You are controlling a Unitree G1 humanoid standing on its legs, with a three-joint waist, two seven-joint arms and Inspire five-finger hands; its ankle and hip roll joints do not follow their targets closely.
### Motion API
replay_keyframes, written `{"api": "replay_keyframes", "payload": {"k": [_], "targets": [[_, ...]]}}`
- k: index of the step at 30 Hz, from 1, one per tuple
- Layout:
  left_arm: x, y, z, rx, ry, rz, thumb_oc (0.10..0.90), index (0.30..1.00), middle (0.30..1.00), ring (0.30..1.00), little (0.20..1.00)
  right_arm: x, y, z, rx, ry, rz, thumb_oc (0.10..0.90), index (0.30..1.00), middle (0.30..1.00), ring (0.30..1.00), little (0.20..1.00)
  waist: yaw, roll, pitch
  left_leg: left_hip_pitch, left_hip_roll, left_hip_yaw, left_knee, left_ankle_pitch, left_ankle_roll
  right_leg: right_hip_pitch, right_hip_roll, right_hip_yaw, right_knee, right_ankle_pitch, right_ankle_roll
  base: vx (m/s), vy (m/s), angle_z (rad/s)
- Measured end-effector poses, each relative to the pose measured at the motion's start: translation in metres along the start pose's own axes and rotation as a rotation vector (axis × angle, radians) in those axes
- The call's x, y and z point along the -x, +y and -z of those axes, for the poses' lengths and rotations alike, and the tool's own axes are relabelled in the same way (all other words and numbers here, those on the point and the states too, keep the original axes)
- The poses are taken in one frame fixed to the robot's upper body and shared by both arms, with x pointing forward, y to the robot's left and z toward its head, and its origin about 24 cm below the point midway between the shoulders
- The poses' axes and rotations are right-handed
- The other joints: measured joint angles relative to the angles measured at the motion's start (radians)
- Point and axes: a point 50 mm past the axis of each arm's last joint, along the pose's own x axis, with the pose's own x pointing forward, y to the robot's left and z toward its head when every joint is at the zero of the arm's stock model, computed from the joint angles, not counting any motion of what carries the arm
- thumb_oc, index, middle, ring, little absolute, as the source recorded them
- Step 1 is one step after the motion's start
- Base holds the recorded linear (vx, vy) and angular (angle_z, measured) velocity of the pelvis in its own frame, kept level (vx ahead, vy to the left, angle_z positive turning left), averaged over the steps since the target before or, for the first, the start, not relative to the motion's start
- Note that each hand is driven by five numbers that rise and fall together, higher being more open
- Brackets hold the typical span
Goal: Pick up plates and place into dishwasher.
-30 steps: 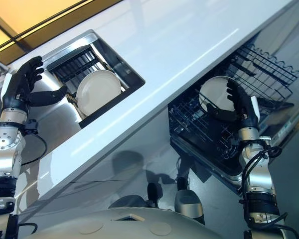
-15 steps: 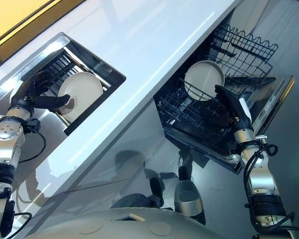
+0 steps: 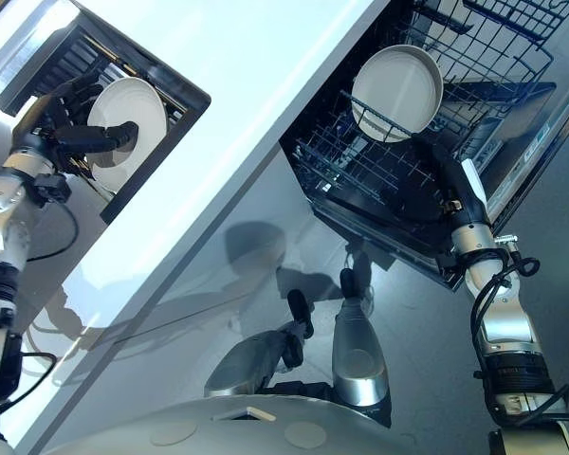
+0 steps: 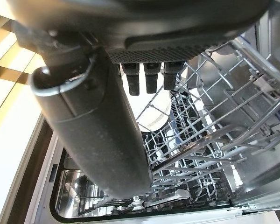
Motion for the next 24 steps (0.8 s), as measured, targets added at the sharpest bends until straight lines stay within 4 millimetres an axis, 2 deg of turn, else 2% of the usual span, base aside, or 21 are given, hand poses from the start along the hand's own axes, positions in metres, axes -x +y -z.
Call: {"api": "replay_keyframes", "payload": {"k": [1, 2, 3, 7, 11, 13, 18, 24], "targets": [[0.001, 0.001, -0.001, 0.006, -0.002, 0.013, 0.418, 0.573, 0.573, 0.573, 0.518, 0.0, 0.0, 0.001, 0.0, 0.002, 0.003, 0.8, 0.9, 0.9, 0.9, 0.9, 0.001, 0.0, 0.0, 0.002, 0.0, -0.001, 0.0, 0.002, 0.003, 0.003, -0.001, -0.001, -0.001, 0.001, 0.0, 0.0, -0.04, 0.04], [0.001, 0.001, -0.001, 0.025, -0.005, 0.026, 0.347, 0.512, 0.512, 0.512, 0.447, 0.001, 0.0, 0.002, -0.001, 0.007, 0.005, 0.8, 0.9, 0.9, 0.9, 0.9, 0.001, 0.001, 0.0, 0.008, -0.001, -0.004, -0.003, 0.003, 0.006, 0.009, -0.002, -0.007, -0.002, 0.001, 0.0, 0.0, -0.048, 0.11], [0.001, 0.001, -0.001, 0.052, -0.012, 0.037, 0.1, 0.3, 0.3, 0.3, 0.2, 0.003, 0.0, 0.003, -0.003, 0.012, 0.005, 0.8, 0.9, 0.9, 0.9, 0.9, 0.002, 0.001, 0.0, 0.015, -0.001, -0.01, -0.004, 0.003, 0.006, 0.023, -0.008, -0.013, -0.015, 0.001, 0.0, 0.0, -0.078, 0.16], [0.003, -0.002, 0.004, 0.165, -0.039, 0.041, 0.1, 0.3, 0.3, 0.3, 0.2, 0.004, 0.002, 0.006, -0.009, 0.023, 0.0, 0.8, 0.9, 0.9, 0.9, 0.9, 0.01, 0.002, 0.001, 0.058, -0.001, -0.018, -0.026, 0.003, 0.006, 0.076, -0.009, -0.022, -0.051, 0.002, 0.001, 0.0, -0.096, 0.07], [0.005, -0.002, 0.001, 0.275, -0.12, 0.033, 0.1, 0.3, 0.3, 0.3, 0.2, 0.005, 0.006, 0.008, -0.013, 0.031, -0.018, 0.8, 0.9, 0.9, 0.9, 0.9, 0.01, 0.002, 0.001, 0.104, 0.0, -0.027, -0.057, 0.003, 0.005, 0.129, -0.008, -0.04, -0.089, 0.002, 0.002, -0.03, -0.138, 0.07], [0.007, -0.004, -0.003, 0.252, -0.146, 0.045, 0.1, 0.3, 0.3, 0.3, 0.2, 0.004, 0.008, 0.007, -0.017, 0.029, -0.024, 0.8, 0.9, 0.9, 0.9, 0.9, 0.012, 0.003, 0.0, 0.118, -0.001, -0.044, -0.065, 0.002, 0.005, 0.151, -0.009, -0.044, -0.106, 0.002, 0.002, -0.03, -0.12, 0.07], [0.011, -0.011, 0.007, 0.244, -0.133, 0.062, 0.1, 0.3, 0.3, 0.3, 0.2, 0.002, 0.018, 0.006, -0.063, 0.018, -0.039, 0.8, 0.9, 0.9, 0.9, 0.9, 0.02, 0.003, -0.001, 0.159, 0.001, -0.077, -0.091, 0.002, 0.002, 0.208, -0.009, -0.07, -0.149, 0.002, 0.002, -0.03, -0.179, 0.11], [0.016, -0.024, 0.009, 0.208, -0.144, 0.105, 0.1, 0.3, 0.3, 0.3, 0.2, -0.005, 0.018, -0.003, -0.086, -0.021, -0.025, 0.8, 0.9, 0.9, 0.9, 0.9, 0.044, 0.002, -0.002, 0.196, 0.003, -0.136, -0.101, 0.0, -0.001, 0.274, -0.011, -0.098, -0.19, 0.003, 0.002, -0.02, -0.193, 0.19]]}}
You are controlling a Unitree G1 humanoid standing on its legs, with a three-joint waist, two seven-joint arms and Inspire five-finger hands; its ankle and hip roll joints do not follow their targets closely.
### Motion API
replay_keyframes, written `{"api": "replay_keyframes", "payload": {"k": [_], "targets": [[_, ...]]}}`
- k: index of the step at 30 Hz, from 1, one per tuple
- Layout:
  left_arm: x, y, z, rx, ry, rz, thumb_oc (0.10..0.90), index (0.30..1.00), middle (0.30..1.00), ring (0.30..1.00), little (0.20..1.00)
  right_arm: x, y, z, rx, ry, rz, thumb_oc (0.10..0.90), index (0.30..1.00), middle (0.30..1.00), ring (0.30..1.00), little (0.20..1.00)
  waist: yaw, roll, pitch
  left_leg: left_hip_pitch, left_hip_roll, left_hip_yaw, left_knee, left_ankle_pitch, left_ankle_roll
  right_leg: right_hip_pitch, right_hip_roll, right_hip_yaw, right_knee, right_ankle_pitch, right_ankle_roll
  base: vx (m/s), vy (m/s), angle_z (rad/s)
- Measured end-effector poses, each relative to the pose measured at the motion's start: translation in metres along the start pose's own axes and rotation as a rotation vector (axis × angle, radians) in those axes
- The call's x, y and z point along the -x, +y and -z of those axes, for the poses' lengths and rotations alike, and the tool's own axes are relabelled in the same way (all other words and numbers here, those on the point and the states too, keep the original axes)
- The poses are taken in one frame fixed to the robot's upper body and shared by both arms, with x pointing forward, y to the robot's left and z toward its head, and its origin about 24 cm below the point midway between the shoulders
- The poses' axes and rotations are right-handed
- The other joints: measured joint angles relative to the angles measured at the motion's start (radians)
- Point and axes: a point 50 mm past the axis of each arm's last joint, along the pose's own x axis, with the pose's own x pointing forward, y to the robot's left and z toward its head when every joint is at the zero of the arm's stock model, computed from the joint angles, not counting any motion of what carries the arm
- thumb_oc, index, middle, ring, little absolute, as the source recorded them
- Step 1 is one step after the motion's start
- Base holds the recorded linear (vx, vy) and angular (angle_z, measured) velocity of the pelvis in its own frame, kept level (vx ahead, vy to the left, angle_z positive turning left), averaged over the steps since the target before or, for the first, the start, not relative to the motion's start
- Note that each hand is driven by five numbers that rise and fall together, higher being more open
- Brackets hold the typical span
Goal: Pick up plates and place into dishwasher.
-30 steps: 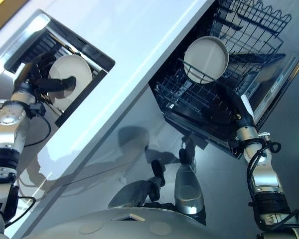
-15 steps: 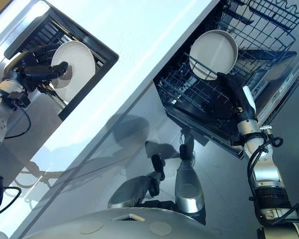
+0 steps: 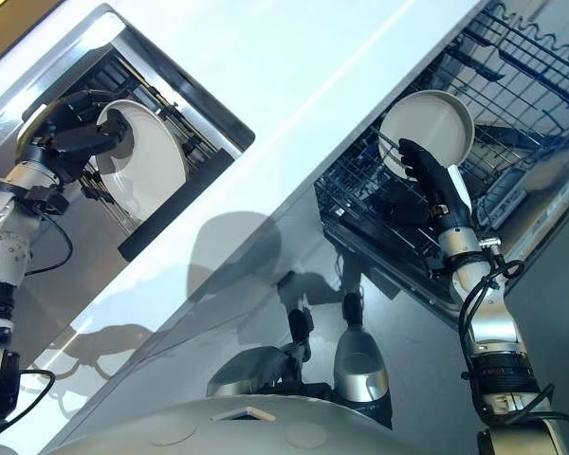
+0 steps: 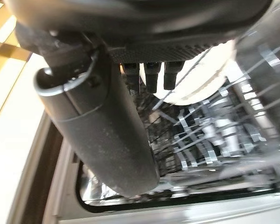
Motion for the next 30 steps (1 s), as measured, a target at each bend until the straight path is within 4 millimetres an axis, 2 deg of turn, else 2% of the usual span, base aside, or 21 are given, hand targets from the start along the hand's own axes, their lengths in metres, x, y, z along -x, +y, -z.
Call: {"api": "replay_keyframes", "payload": {"k": [3, 5, 11, 16, 22, 27, 30], "targets": [[-0.002, -0.007, -0.007, -0.046, -0.029, 0.03, 0.1, 0.3, 0.3, 0.3, 0.2, -0.004, 0.0, -0.014, -0.001, -0.066, 0.039, 0.8, 0.9, 0.9, 0.9, 0.9, 0.018, 0.0, 0.0, 0.009, 0.003, -0.024, 0.0, 0.0, 0.0, 0.017, 0.001, -0.002, -0.004, 0.0, 0.0, -0.03, -0.16, 0.2], [-0.003, -0.013, -0.015, -0.077, -0.08, 0.047, 0.1, 0.3, 0.3, 0.3, 0.2, -0.009, -0.002, -0.031, -0.002, -0.144, 0.081, 0.8, 0.9, 0.9, 0.9, 0.9, 0.027, 0.0, 0.0, 0.014, 0.003, -0.033, 0.0, 0.0, 0.0, 0.025, 0.0, -0.003, -0.004, 0.0, 0.0, -0.03, -0.123, 0.16], [-0.006, -0.037, -0.039, -0.185, -0.211, 0.091, 0.1, 0.3, 0.3, 0.3, 0.2, -0.006, -0.006, -0.026, 0.041, -0.119, 0.194, 0.8, 0.9, 0.9, 0.9, 0.9, 0.042, -0.001, 0.0, 0.027, -0.003, -0.049, -0.001, -0.001, -0.002, 0.054, -0.006, -0.026, -0.018, 0.0, -0.001, -0.04, -0.101, 0.11], [-0.005, -0.037, -0.047, -0.355, -0.286, -0.073, 0.1, 0.3, 0.3, 0.3, 0.2, -0.006, -0.012, -0.027, 0.079, -0.117, 0.238, 0.8, 0.9, 0.9, 0.9, 0.9, 0.051, -0.001, 0.0, 0.018, 0.004, -0.079, -0.001, 0.002, -0.006, 0.057, -0.002, -0.049, -0.022, 0.0, 0.0, 0.0, -0.113, 0.13], [0.013, -0.032, -0.069, -0.483, -0.467, -0.334, 0.1, 0.3, 0.3, 0.3, 0.2, -0.004, -0.029, -0.026, 0.118, -0.087, 0.327, 0.8, 0.9, 0.9, 0.9, 0.9, 0.098, -0.004, 0.002, -0.003, 0.009, -0.104, -0.001, 0.012, -0.017, 0.045, 0.002, -0.058, -0.022, 0.0, 0.0, 0.0, -0.082, 0.13], [0.024, -0.035, -0.08, -0.535, -0.625, -0.528, 0.1, 0.3, 0.3, 0.3, 0.2, -0.005, -0.025, -0.024, -0.081, -0.067, 0.25, 0.8, 0.9, 0.9, 0.9, 0.9, 0.101, -0.005, 0.002, -0.01, 0.009, -0.125, -0.001, 0.026, -0.024, 0.047, 0.002, -0.07, -0.022, 0.0, -0.001, -0.01, -0.052, 0.1], [0.028, -0.042, -0.086, -0.602, -0.719, -0.626, 0.1, 0.3, 0.3, 0.3, 0.2, -0.007, -0.01, -0.028, -0.289, -0.054, 0.178, 0.8, 0.9, 0.9, 0.9, 0.9, 0.095, -0.009, 0.001, -0.01, 0.013, -0.125, -0.001, 0.031, -0.029, 0.048, 0.006, -0.072, -0.022, 0.003, -0.005, 0.0, -0.045, -0.01]]}}
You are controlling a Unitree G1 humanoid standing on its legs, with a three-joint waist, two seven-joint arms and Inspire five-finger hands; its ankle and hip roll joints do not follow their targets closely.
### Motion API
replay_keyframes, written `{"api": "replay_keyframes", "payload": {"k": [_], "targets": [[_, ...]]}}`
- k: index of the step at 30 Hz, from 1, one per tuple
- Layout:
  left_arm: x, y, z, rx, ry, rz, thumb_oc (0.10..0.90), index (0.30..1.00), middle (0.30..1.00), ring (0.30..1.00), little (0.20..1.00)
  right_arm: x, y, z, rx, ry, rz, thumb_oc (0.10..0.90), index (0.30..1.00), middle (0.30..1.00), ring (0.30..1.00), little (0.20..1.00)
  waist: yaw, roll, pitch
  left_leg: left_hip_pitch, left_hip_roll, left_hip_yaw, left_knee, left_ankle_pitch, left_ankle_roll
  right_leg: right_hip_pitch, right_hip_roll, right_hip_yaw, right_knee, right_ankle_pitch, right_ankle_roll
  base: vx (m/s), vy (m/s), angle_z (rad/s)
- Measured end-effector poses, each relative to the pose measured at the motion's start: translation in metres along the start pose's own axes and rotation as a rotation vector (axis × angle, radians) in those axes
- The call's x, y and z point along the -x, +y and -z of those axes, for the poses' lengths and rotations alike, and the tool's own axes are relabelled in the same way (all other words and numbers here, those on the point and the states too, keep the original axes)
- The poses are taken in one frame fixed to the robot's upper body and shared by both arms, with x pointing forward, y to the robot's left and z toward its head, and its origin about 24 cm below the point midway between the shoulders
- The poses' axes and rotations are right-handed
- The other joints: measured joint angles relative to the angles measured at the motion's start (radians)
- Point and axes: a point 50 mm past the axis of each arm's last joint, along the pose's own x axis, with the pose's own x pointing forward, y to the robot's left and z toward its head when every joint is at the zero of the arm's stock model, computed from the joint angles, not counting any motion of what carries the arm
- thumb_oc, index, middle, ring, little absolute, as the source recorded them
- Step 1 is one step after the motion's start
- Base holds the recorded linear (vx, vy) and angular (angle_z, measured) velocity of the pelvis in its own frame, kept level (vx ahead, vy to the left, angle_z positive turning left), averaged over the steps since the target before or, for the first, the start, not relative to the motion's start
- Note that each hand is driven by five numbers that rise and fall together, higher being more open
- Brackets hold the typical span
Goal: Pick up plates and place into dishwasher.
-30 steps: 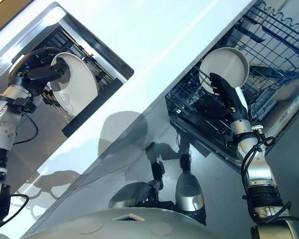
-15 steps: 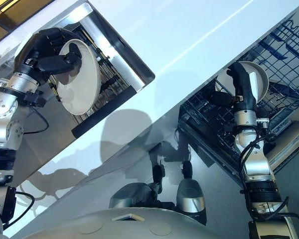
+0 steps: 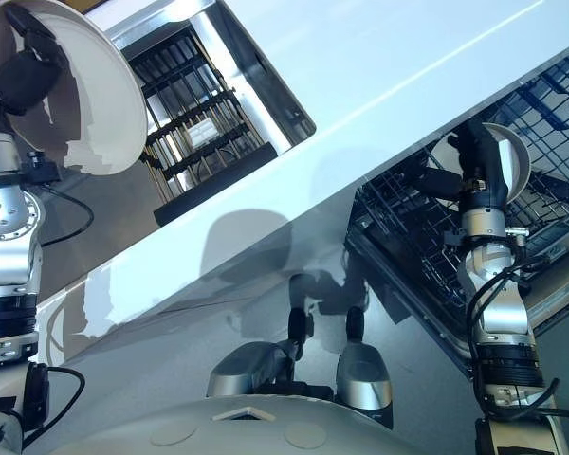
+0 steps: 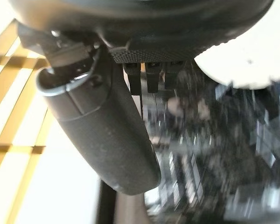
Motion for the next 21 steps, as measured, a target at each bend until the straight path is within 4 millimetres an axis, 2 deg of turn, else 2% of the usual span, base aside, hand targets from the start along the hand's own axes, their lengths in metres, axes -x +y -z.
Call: {"api": "replay_keyframes", "payload": {"k": [2, 6, 8, 15, 18, 21], "targets": [[-0.001, -0.006, -0.01, -0.042, -0.092, -0.063, 0.1, 0.3, 0.3, 0.3, 0.2, -0.001, 0.011, 0.003, -0.139, 0.027, -0.016, 0.8, 0.9, 0.9, 0.9, 0.9, -0.002, -0.011, -0.002, 0.001, 0.005, 0.0, 0.0, 0.003, -0.004, 0.0, 0.006, 0.0, 0.0, 0.003, -0.004, 0.02, -0.045, -0.02], [-0.006, -0.023, -0.03, -0.072, -0.245, -0.126, 0.1, 0.3, 0.3, 0.3, 0.2, 0.0, 0.025, 0.009, -0.206, 0.076, -0.067, 0.8, 0.9, 0.9, 0.9, 0.9, -0.007, -0.044, -0.004, 0.0, 0.015, 0.001, 0.0, 0.009, -0.013, 0.0, 0.015, -0.001, 0.0, 0.007, -0.01, 0.01, -0.01, 0.0], [-0.008, -0.032, -0.04, -0.062, -0.309, -0.148, 0.1, 0.3, 0.3, 0.3, 0.2, 0.002, 0.039, 0.013, -0.21, 0.097, -0.121, 0.8, 0.9, 0.9, 0.9, 0.9, -0.015, -0.057, -0.007, 0.0, 0.019, 0.002, 0.0, 0.01, -0.016, -0.001, 0.02, 0.0, 0.0, 0.008, -0.011, 0.01, -0.012, -0.02], [-0.006, -0.053, -0.053, -0.004, -0.352, -0.14, 0.1, 0.3, 0.3, 0.3, 0.2, 0.002, 0.06, 0.014, -0.156, 0.089, -0.144, 0.8, 0.9, 0.9, 0.9, 0.9, -0.032, -0.058, -0.007, 0.004, 0.027, 0.024, 0.0, 0.012, -0.021, -0.004, 0.028, 0.018, 0.0, 0.014, -0.021, 0.01, -0.003, -0.07], [-0.002, -0.059, -0.055, 0.005, -0.356, -0.113, 0.1, 0.3, 0.3, 0.3, 0.2, 0.002, 0.061, 0.014, -0.137, 0.084, -0.145, 0.8, 0.9, 0.9, 0.9, 0.9, -0.032, -0.058, -0.007, 0.004, 0.026, 0.028, 0.0, 0.012, -0.021, -0.006, 0.028, 0.023, 0.0, 0.015, -0.022, -0.02, 0.016, -0.06], [0.002, -0.06, -0.053, -0.008, -0.361, -0.104, 0.1, 0.3, 0.3, 0.3, 0.2, 0.002, 0.06, 0.013, -0.029, 0.066, -0.148, 0.8, 0.9, 0.9, 0.9, 0.9, -0.037, -0.058, -0.007, 0.004, 0.025, 0.034, 0.0, 0.012, -0.021, -0.009, 0.028, 0.028, 0.0, 0.016, -0.024, -0.03, 0.041, -0.04]]}}
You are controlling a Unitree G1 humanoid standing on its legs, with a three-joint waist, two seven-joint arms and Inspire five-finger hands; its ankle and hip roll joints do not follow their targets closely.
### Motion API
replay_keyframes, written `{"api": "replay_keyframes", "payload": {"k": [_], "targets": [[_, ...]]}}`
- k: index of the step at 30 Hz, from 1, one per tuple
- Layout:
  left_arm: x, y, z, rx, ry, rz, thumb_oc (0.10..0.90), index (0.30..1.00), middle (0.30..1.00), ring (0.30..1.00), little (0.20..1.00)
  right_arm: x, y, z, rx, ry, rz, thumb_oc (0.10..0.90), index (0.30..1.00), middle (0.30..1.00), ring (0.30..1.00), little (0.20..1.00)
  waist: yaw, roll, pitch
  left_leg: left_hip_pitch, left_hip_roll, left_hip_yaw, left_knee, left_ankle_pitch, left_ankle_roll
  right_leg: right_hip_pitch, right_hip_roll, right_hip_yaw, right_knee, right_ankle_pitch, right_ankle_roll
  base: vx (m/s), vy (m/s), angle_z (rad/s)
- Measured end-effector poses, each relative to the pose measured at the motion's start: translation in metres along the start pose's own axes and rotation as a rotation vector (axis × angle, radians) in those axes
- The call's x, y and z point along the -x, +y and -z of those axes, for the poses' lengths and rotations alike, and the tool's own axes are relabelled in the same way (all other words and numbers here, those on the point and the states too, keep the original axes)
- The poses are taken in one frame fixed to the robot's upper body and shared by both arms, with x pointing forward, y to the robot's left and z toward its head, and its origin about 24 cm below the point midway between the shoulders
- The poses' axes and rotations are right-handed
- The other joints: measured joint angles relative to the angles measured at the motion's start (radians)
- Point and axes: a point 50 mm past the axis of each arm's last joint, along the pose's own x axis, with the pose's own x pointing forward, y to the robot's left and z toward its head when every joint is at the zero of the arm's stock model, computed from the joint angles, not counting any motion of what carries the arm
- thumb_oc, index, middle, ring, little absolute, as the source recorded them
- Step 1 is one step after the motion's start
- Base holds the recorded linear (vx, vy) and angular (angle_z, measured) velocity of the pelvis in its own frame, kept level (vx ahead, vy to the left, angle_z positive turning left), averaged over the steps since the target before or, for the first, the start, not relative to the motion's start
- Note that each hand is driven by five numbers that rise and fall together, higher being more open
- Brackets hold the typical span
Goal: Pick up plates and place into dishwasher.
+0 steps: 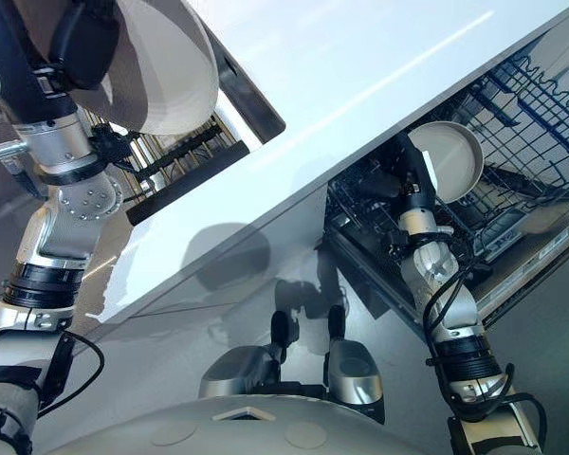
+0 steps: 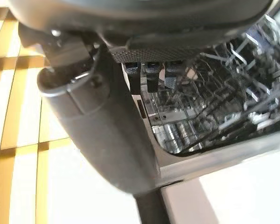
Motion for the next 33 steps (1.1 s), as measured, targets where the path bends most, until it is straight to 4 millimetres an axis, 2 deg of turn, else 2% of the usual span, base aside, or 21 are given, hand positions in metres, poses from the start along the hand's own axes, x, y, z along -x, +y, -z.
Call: {"api": "replay_keyframes", "payload": {"k": [4, 6, 8, 9, 11, 14, 17, 22, 25, 26, 29, 30, 31, 33], "targets": [[0.012, 0.017, 0.008, -0.03, 0.02, -0.015, 0.1, 0.3, 0.3, 0.3, 0.2, 0.0, -0.02, -0.003, 0.245, -0.016, 0.035, 0.8, 0.9, 0.9, 0.9, 0.9, -0.012, -0.002, -0.001, 0.011, 0.0, 0.02, 0.0, -0.005, 0.002, 0.003, 0.001, 0.022, 0.0, 0.0, 0.0, -0.01, 0.031, -0.11], [0.012, 0.027, 0.013, -0.062, 0.03, -0.034, 0.1, 0.3, 0.3, 0.3, 0.2, 0.001, -0.044, -0.007, 0.39, -0.022, 0.133, 0.8, 0.9, 0.9, 0.9, 0.9, -0.02, -0.007, -0.004, 0.015, -0.001, 0.024, 0.0, -0.008, 0.005, 0.005, 0.002, 0.028, 0.0, 0.0, 0.0, 0.03, 0.029, -0.07], [0.009, 0.042, 0.017, -0.093, 0.033, -0.062, 0.1, 0.3, 0.3, 0.3, 0.2, 0.004, -0.077, -0.016, 0.5, -0.032, 0.307, 0.8, 0.9, 0.9, 0.9, 0.9, -0.02, -0.018, -0.01, 0.026, 0.0, 0.051, 0.0, -0.013, 0.006, 0.009, 0.004, 0.049, 0.0, 0.0, 0.0, 0.0, 0.039, -0.19], [0.004, 0.051, 0.019, -0.111, 0.031, -0.08, 0.1, 0.3, 0.3, 0.3, 0.2, 0.008, -0.098, -0.024, 0.548, -0.041, 0.411, 0.8, 0.9, 0.9, 0.9, 0.9, -0.024, -0.025, -0.02, 0.028, -0.001, 0.059, 0.0, -0.015, 0.007, 0.009, 0.004, 0.054, 0.0, 0.0, 0.0, -0.01, 0.041, -0.23], [-0.003, 0.059, 0.023, -0.13, 0.03, -0.088, 0.1, 0.3, 0.3, 0.3, 0.2, 0.015, -0.122, -0.032, 0.601, -0.042, 0.551, 0.8, 0.9, 0.9, 0.9, 0.9, -0.041, -0.048, -0.052, 0.033, 0.0, 0.073, 0.0, -0.021, 0.007, 0.009, 0.004, 0.071, 0.0, 0.0, 0.0, -0.02, 0.048, -0.23], [-0.004, 0.063, 0.028, -0.158, 0.035, -0.07, 0.1, 0.3, 0.3, 0.3, 0.2, 0.02, -0.139, -0.029, 0.647, -0.01, 0.636, 0.8, 0.9, 0.9, 0.9, 0.9, -0.076, -0.073, -0.117, 0.042, 0.003, 0.097, 0.0, -0.031, 0.007, 0.009, 0.007, 0.083, 0.0, 0.0, 0.0, -0.02, 0.041, -0.23], [-0.001, 0.062, 0.035, -0.177, 0.076, -0.061, 0.1, 0.3, 0.3, 0.3, 0.2, 0.027, -0.147, -0.029, 0.684, 0.003, 0.677, 0.8, 0.9, 0.9, 0.9, 0.9, -0.098, -0.072, -0.155, 0.047, 0.002, 0.108, -0.001, -0.037, 0.01, 0.008, 0.006, 0.1, 0.0, 0.0, 0.0, -0.02, 0.028, -0.19], [0.009, 0.056, 0.045, -0.203, 0.131, -0.014, 0.1, 0.3, 0.3, 0.3, 0.2, 0.034, -0.154, -0.026, 0.678, 0.01, 0.744, 0.8, 0.9, 0.9, 0.9, 0.9, -0.128, -0.055, -0.178, 0.049, 0.001, 0.115, -0.005, -0.038, 0.011, 0.008, 0.005, 0.105, 0.0, 0.001, 0.001, -0.01, 0.014, -0.04], [0.012, 0.051, 0.044, -0.192, 0.135, 0.007, 0.1, 0.3, 0.3, 0.3, 0.2, 0.033, -0.153, -0.032, 0.548, -0.05, 0.75, 0.8, 0.9, 0.9, 0.9, 0.9, -0.129, -0.034, -0.19, 0.049, 0.002, 0.114, -0.001, -0.038, 0.011, 0.007, 0.006, 0.106, 0.0, 0.003, 0.0, -0.02, -0.005, -0.01], [0.012, 0.051, 0.044, -0.194, 0.138, 0.006, 0.1, 0.3, 0.3, 0.3, 0.2, 0.031, -0.149, -0.036, 0.445, -0.091, 0.715, 0.8, 0.9, 0.9, 0.9, 0.9, -0.129, -0.025, -0.196, 0.046, 0.002, 0.115, -0.002, -0.038, 0.011, 0.004, 0.007, 0.107, 0.0, 0.003, 0.001, 0.0, 0.0, 0.0], [0.015, 0.049, 0.046, -0.2, 0.167, 0.002, 0.1, 0.3, 0.3, 0.3, 0.2, 0.023, -0.128, -0.051, 0.166, -0.22, 0.515, 0.8, 0.9, 0.9, 0.9, 0.9, -0.126, -0.005, -0.208, 0.043, 0.003, 0.114, -0.001, -0.038, 0.011, 0.001, 0.008, 0.106, 0.0, 0.003, 0.001, 0.0, 0.0, 0.0], [0.019, 0.047, 0.049, -0.201, 0.188, 0.005, 0.1, 0.3, 0.3, 0.3, 0.2, 0.017, -0.112, -0.058, 0.051, -0.28, 0.372, 0.8, 0.9, 0.9, 0.9, 0.9, -0.124, 0.0, -0.211, 0.044, 0.005, 0.114, -0.001, -0.038, 0.01, 0.001, 0.01, 0.104, 0.0, 0.003, 0.001, 0.0, 0.0, 0.0], [0.02, 0.046, 0.05, -0.2, 0.198, 0.007, 0.1, 0.3, 0.3, 0.3, 0.2, 0.015, -0.106, -0.06, 0.021, -0.295, 0.316, 0.8, 0.9, 0.9, 0.9, 0.9, -0.123, 0.001, -0.212, 0.044, 0.006, 0.114, -0.001, -0.038, 0.01, 0.001, 0.01, 0.103, 0.0, 0.003, 0.0, 0.04, -0.042, 0.02], [0.028, 0.041, 0.054, -0.194, 0.244, 0.023, 0.1, 0.3, 0.3, 0.3, 0.2, 0.007, -0.075, -0.065, -0.066, -0.332, 0.068, 0.8, 0.9, 0.9, 0.9, 0.9, -0.113, 0.002, -0.213, 0.043, 0.009, 0.111, -0.001, -0.036, 0.007, 0.003, 0.012, 0.099, 0.0, 0.003, 0.0, 0.04, -0.046, 0.05]]}}
